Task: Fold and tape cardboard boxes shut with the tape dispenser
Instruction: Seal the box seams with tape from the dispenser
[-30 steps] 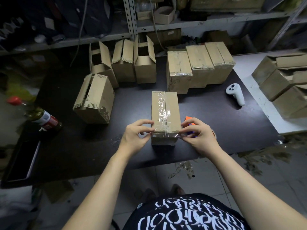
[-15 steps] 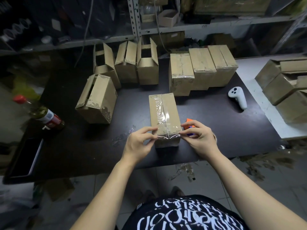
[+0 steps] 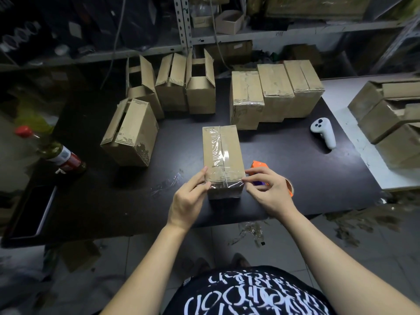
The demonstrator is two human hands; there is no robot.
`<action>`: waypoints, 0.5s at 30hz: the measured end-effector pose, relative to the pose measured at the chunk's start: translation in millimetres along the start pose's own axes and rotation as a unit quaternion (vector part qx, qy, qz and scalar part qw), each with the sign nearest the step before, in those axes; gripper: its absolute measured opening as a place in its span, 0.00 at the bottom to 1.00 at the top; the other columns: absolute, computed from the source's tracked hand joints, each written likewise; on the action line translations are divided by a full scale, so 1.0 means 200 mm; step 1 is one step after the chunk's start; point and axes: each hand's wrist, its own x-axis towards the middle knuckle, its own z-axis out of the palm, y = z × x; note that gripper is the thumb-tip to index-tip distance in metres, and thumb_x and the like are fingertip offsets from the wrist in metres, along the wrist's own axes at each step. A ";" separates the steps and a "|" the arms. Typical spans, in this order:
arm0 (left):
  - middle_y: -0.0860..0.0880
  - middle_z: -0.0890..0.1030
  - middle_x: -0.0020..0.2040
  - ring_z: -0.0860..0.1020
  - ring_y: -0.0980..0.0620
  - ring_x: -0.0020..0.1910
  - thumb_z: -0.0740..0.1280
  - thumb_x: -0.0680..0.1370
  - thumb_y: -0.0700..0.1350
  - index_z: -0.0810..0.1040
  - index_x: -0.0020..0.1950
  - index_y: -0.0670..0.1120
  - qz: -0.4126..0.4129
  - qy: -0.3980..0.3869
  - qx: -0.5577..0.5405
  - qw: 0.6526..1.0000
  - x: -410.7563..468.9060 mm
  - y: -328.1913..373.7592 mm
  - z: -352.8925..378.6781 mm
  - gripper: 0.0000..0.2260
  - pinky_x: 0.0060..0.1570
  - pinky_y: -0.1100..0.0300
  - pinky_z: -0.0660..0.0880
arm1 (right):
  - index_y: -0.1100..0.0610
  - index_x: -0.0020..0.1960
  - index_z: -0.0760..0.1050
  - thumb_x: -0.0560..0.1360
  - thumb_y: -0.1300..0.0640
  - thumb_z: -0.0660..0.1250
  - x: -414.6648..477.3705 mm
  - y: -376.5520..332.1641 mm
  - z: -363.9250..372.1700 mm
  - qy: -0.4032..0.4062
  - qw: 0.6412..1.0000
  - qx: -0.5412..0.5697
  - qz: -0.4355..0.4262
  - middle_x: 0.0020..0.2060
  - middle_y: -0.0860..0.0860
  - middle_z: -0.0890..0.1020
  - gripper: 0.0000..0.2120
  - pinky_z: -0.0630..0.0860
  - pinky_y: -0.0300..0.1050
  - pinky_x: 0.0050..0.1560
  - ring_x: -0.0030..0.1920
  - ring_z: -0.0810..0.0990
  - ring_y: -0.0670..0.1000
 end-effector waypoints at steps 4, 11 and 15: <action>0.39 0.79 0.67 0.83 0.47 0.60 0.74 0.77 0.38 0.85 0.54 0.35 -0.027 -0.013 -0.029 0.999 -0.03 0.03 -0.03 0.09 0.63 0.55 0.79 | 0.53 0.45 0.87 0.73 0.62 0.78 0.00 -0.02 0.02 0.016 0.999 0.030 0.022 0.51 0.49 0.85 0.05 0.81 0.37 0.41 0.49 0.84 0.44; 0.42 0.83 0.62 0.85 0.49 0.47 0.78 0.74 0.39 0.86 0.45 0.37 -0.066 0.012 -0.012 0.998 0.03 0.08 -0.01 0.05 0.50 0.57 0.83 | 0.61 0.48 0.86 0.69 0.68 0.80 0.00 0.01 0.05 0.027 0.999 0.030 0.003 0.50 0.53 0.85 0.09 0.84 0.39 0.48 0.48 0.86 0.43; 0.43 0.84 0.58 0.84 0.50 0.44 0.78 0.73 0.36 0.83 0.41 0.37 -0.054 0.014 0.009 0.998 0.04 0.06 -0.01 0.06 0.44 0.54 0.82 | 0.63 0.47 0.86 0.69 0.70 0.79 0.02 0.01 0.04 0.017 1.000 0.016 -0.018 0.47 0.54 0.85 0.08 0.83 0.37 0.50 0.48 0.85 0.42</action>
